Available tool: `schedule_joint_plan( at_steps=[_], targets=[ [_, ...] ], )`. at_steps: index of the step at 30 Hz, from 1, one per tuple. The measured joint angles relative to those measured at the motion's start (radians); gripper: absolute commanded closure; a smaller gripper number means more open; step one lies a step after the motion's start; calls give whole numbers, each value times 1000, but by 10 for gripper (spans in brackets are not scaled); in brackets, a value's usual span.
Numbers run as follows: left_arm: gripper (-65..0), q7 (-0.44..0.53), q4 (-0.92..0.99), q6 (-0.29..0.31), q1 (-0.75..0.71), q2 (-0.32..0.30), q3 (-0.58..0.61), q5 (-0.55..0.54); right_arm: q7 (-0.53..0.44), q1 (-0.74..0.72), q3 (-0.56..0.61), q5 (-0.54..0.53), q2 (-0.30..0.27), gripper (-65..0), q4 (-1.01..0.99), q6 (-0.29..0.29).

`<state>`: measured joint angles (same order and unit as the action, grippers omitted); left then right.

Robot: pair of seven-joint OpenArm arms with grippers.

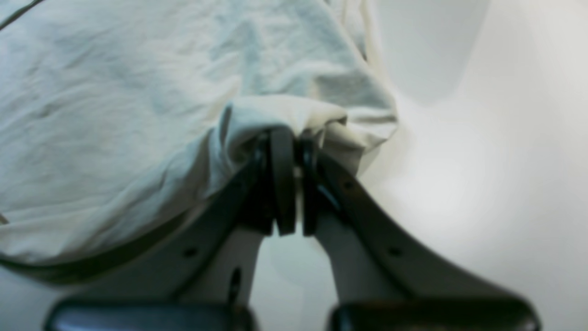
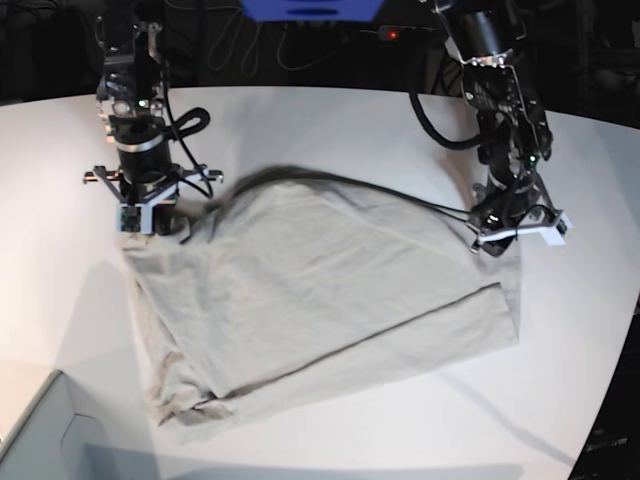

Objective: Layout the t-shirt on the table in an organized manner, then fold the t-shirt properly
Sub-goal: 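Hold both corners and pull them apart to stretch the shirt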

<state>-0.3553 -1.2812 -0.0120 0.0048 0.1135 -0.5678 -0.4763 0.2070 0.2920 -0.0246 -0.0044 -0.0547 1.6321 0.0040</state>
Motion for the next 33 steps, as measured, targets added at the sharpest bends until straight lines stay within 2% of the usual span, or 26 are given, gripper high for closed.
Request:
schedule_joint_plan(
  at_steps=[8, 20, 22, 26, 29, 33],
  targets=[
    [-239, 24, 114, 9, 28, -3, 0, 0, 0, 3, -1, 0, 0, 0, 0, 0],
    [-237, 23, 132, 11, 49, -5, 0, 0, 0, 6, -2, 0, 0, 0, 0, 0],
    [-199, 14, 129, 11, 51, -5, 0, 1, 0, 6, -2, 0, 0, 0, 0, 0],
    [0, 6, 130, 7, 51, -5, 0, 0, 0, 5, -2, 0, 0, 0, 0, 0],
    [-18, 3, 130, 6, 51, -5, 0, 3, 0, 6, -2, 0, 0, 0, 0, 0],
    [-1, 3, 129, 7, 50, -5, 0, 3, 0, 6, -2, 0, 0, 0, 0, 0]
  ],
)
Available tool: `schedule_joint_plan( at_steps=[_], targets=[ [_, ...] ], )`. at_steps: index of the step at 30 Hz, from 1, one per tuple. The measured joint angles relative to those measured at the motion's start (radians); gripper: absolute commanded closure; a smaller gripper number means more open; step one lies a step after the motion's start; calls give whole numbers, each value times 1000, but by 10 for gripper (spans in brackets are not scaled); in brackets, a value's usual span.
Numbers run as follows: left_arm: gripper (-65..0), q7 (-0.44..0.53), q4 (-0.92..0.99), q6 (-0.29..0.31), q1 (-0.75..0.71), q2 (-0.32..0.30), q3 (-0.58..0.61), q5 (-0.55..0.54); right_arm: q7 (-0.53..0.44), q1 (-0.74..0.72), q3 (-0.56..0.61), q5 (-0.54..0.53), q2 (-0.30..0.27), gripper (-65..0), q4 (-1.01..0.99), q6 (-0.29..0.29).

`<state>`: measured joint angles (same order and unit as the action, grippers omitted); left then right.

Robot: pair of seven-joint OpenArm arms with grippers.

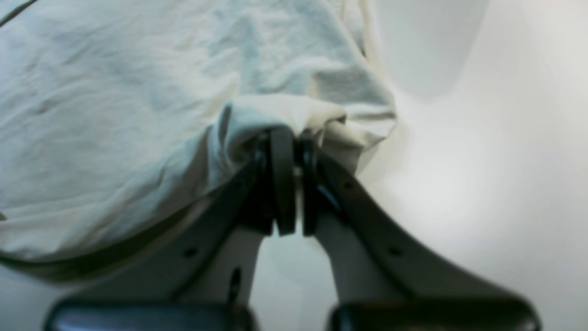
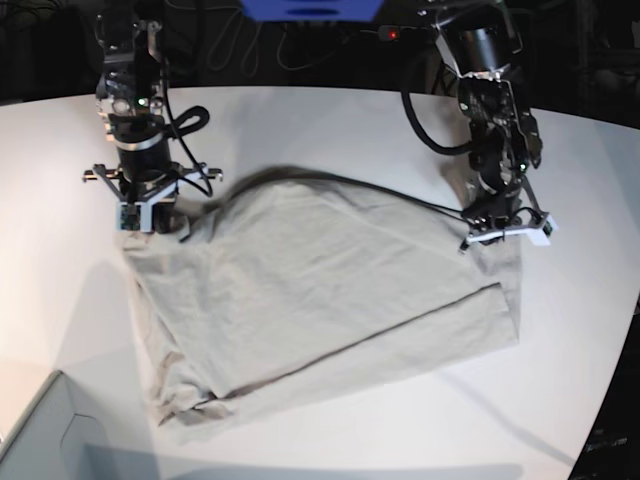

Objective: Layout the t-shirt on the table in an organized manner, then fold the t-shirt properly
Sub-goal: 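Hold both corners and pull them apart to stretch the shirt, then lift the held corners with both grippers and fling the shirt flat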

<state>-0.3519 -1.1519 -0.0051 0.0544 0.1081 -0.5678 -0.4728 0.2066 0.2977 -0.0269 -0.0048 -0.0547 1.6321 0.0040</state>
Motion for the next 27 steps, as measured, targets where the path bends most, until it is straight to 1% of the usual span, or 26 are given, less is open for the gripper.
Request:
schedule_joint_plan(
  at_steps=[3, 8, 11, 15, 17, 20, 22, 24, 27],
  targets=[
    [-1, -8, -47, -4, -13, 6, 0, -1, 0, 0, 0, 0, 0, 0, 0, 0],
    [-1, -7, -193, -5, -61, 9, 0, -2, 0, 0, -1, 0, 0, 0, -1, 0],
    [-1, -8, -290, -7, -110, 8, -1, -4, 2, 0, -1, 0, 0, 0, 1, 0],
    [-1, -12, -411, -9, -211, 9, -2, -4, -7, 21, -1, 0, 0, 0, 7, 0],
    [-1, -10, -454, -6, -260, 9, -2, -34, -5, 36, -1, 0, 0, 0, 7, 0],
    [-1, -8, -483, -10, -327, 3, -6, -114, -3, 68, -1, 0, -1, 0, 10, 0],
    [-1, -4, -487, -10, -361, 3, -6, -148, 3, 95, 7, 0, -19, 0, 27, 0],
    [-1, -3, -487, -7, -388, -1, -5, -161, -12, 130, 6, 1, -31, 0, 50, 0],
    [-1, -3, -488, -6, -409, -11, -6, -165, -6, 169, 6, 0, -34, 0, 86, 6]
  ],
)
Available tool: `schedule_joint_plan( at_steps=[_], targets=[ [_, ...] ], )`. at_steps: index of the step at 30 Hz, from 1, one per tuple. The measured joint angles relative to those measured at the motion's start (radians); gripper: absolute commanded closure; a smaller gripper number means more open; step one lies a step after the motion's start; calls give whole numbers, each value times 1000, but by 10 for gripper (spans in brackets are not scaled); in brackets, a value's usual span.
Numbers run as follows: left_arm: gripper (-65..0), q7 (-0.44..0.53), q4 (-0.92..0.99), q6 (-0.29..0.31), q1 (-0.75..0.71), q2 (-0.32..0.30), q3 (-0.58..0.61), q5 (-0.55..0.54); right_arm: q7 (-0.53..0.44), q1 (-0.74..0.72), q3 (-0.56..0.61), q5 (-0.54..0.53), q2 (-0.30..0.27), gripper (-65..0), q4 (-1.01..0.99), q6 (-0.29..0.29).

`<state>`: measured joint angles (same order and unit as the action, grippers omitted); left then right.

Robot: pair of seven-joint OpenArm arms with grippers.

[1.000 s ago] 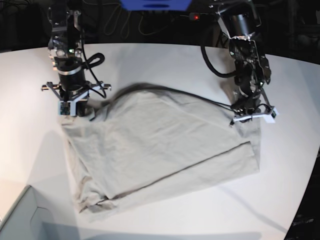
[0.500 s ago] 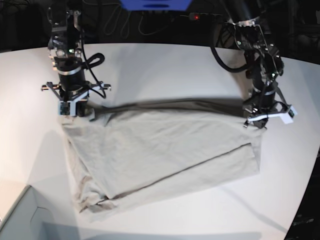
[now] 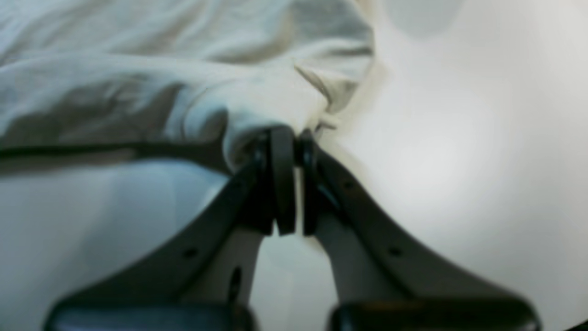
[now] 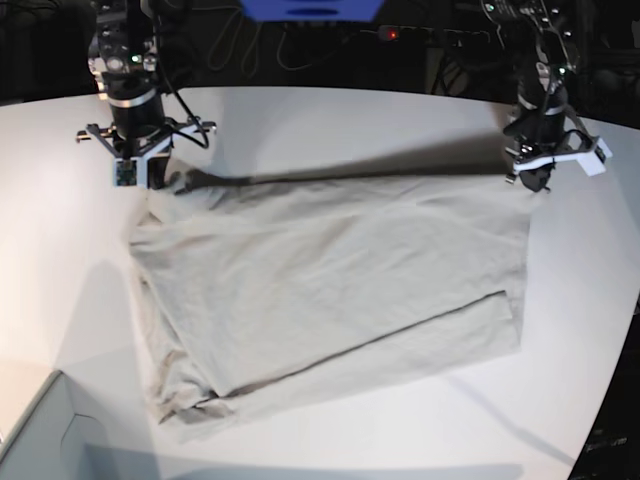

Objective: Layout the t-shirt on the table in an organized manner, then fold the t-shirt properly
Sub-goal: 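Lift the held corners with both grippers and fling the shirt flat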

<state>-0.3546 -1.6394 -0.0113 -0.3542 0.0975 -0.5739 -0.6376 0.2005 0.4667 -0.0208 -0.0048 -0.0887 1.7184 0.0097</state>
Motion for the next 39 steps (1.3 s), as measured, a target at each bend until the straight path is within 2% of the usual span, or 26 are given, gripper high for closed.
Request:
schedule_joint_plan(
  at_steps=[1, 4, 7, 12, 15, 18, 25, 29, 36, 39],
  targets=[
    [-1, 0, -1, 0, 0, 0, -2, 0, 0, 9, -1, 3, 0, 0, 14, 23],
    [-2, -2, -11, 0, 5, 0, 0, 0, 2, 16, -8, 6, -16, 0, 63, 172],
    [-2, -8, -40, -2, 42, -33, 6, 4, -1, -1, -34, 6, -8, 0, 92, 249],
    [-1, -13, -45, 1, 216, -98, 24, 1, 18, -121, -45, 12, -8, 0, 95, 267],
    [-1, -74, -35, 1, 327, -164, 77, 4, 98, -212, -45, 6, -10, 0, 103, 274],
    [-1, -123, 15, -7, 462, -196, 119, 13, 198, -323, -58, 11, -10, 0, 102, 282],
    [-1, -147, 343, 6, 872, -199, 270, 134, 327, -682, -57, 7, -14, 0, 59, 286],
    [-1, -143, 578, -1, 1128, -200, 337, 140, 352, -893, -63, 0, -33, 0, -30, 350],
    [-1, 21, 823, -6, 1431, -205, 461, 145, 362, -1236, -86, 18, -130, 0, -291, 415],
    [-1, 54, 882, -3, 1515, -200, 509, 138, 354, -1392, -87, 15, -148, 0, -372, 429]
  ],
)
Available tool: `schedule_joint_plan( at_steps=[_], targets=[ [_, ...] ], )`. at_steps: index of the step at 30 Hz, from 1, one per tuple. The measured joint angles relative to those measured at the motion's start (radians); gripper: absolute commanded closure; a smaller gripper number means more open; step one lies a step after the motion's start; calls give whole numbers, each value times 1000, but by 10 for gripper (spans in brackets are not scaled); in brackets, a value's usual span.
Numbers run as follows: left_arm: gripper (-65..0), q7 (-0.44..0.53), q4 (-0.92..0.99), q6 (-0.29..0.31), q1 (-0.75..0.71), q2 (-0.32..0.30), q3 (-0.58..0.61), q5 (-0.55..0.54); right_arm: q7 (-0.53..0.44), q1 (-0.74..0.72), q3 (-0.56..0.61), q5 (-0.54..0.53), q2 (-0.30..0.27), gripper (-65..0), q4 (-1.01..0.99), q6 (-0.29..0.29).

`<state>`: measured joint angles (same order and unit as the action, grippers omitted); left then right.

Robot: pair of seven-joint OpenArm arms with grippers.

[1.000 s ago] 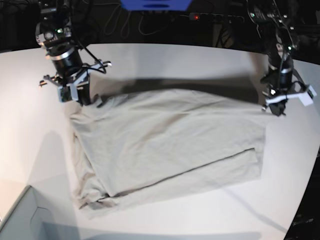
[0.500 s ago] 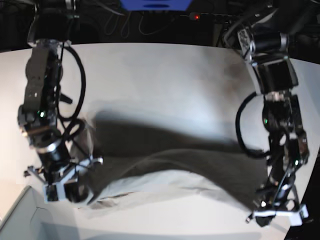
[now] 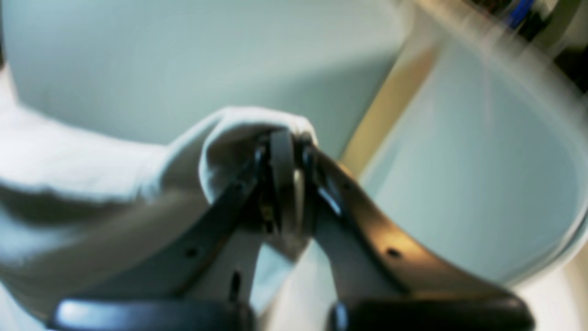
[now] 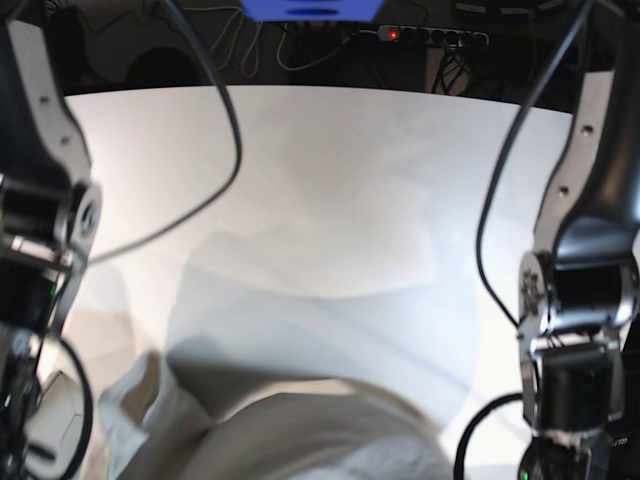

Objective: Layout the t-shirt on the table in an organized manner, then fold the t-shirt properly
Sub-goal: 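Lift the held corners with both grippers and fling the shirt flat, then release the shirt with the right gripper and move it toward the collar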

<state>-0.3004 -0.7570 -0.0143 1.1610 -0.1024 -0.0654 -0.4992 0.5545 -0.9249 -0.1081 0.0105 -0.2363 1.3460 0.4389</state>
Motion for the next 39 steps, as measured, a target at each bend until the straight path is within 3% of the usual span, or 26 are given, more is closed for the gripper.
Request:
schedule_joint_plan(
  at_steps=[6, 10, 13, 17, 20, 24, 28, 32, 39],
  targets=[
    [-1, 79, 6, 2, 119, -11, 11, -2, -24, -238, 3, -1, -33, 0, -108, 6],
    [-1, 56, 3, 2, 93, -6, 16, -2, -25, -207, 5, -3, -32, 0, -42, 6],
    [-1, 26, -8, -3, 72, -9, 15, -1, -24, -60, 6, -5, -31, 0, 77, 7],
    [-1, 57, -187, 3, -103, -30, 16, -3, -18, 232, 2, -1, -23, 0, 267, 10],
    [-1, -68, -328, -8, -315, -47, 5, 2, -39, 452, -2, -8, -21, 0, 400, 10],
    [-1, -122, -505, -1, -544, -42, -99, 1, -152, 698, -2, -11, -4, 0, 491, 11],
    [-1, -97, -619, -2, -801, -40, -182, 2, -257, 941, -2, -2, 47, 0, 489, 15],
    [-1, -130, -696, 11, -1067, 2, -243, -5, -391, 1119, -3, -3, 93, 0, 491, 8],
    [-1, -103, -723, 15, -1300, 18, -436, -40, -484, 1324, -1, -2, 101, 0, 488, 11]
  ],
)
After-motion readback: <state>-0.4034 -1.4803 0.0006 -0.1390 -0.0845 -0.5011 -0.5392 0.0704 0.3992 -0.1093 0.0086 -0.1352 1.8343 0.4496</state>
